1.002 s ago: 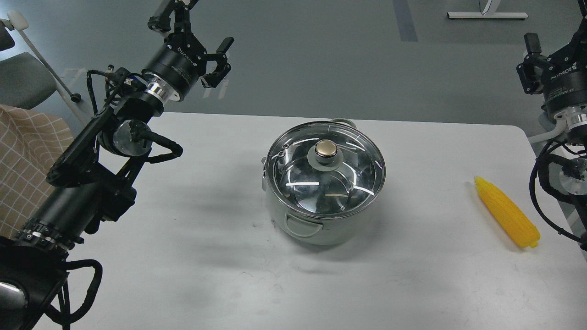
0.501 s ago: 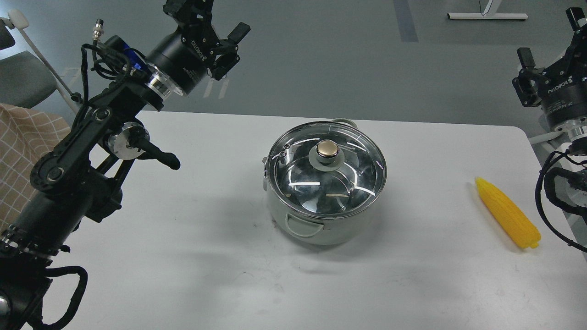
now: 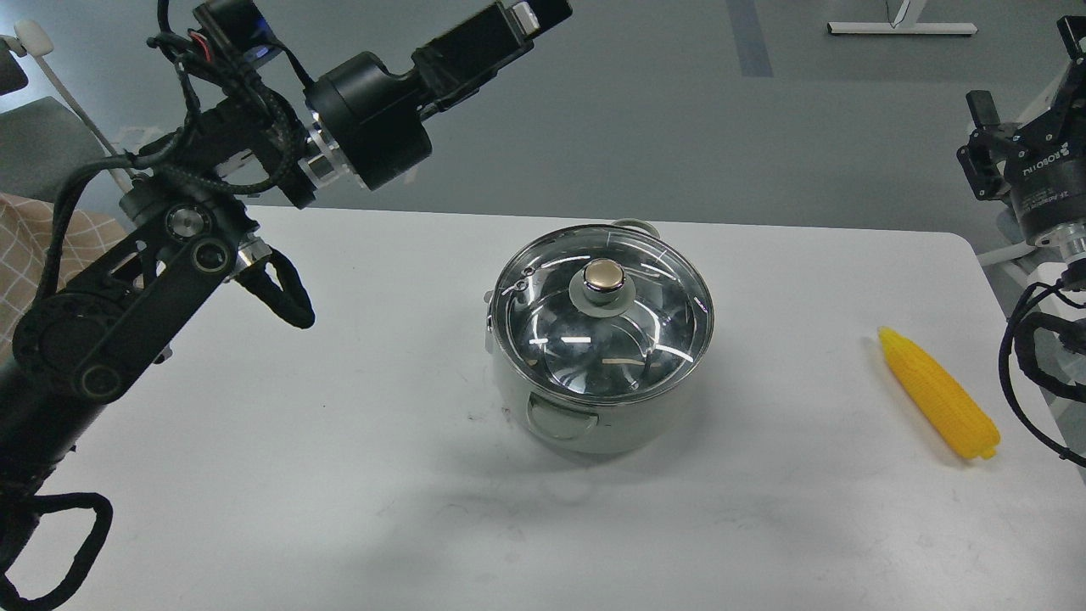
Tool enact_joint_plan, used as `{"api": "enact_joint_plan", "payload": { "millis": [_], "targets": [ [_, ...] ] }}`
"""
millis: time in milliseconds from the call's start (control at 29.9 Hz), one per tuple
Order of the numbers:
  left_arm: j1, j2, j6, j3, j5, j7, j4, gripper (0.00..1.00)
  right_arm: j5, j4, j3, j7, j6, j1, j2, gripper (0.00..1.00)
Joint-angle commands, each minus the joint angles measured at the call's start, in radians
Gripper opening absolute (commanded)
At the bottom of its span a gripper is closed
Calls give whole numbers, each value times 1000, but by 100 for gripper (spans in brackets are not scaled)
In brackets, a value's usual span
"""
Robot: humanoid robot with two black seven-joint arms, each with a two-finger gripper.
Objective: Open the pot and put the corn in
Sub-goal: 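Reach the left gripper over the pot and grasp the lid knob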
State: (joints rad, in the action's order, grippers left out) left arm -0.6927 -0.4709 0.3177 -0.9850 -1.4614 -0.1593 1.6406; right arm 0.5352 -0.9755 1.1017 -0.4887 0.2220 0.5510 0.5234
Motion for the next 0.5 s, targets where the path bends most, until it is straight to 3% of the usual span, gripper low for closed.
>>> {"api": "enact_joint_plan", "payload": {
  "millis": [0,100,200,468],
  "targets": [
    [-48,-37,-3,106,-223,-38,27,98,0,0,4,0,-7,-8,1,100],
    [-82,-40,-20,187,-493,-107,21,97,0,3,4,0,-21,-8,1,100],
    [-97,-32,-37,236,-655,-140,-5,97,0,3,3,0,-30,-8,0,100],
    [-134,60,-109,364,-720,-146,-122,96,0,3,3,0,-43,-22,1,100]
  ]
}}
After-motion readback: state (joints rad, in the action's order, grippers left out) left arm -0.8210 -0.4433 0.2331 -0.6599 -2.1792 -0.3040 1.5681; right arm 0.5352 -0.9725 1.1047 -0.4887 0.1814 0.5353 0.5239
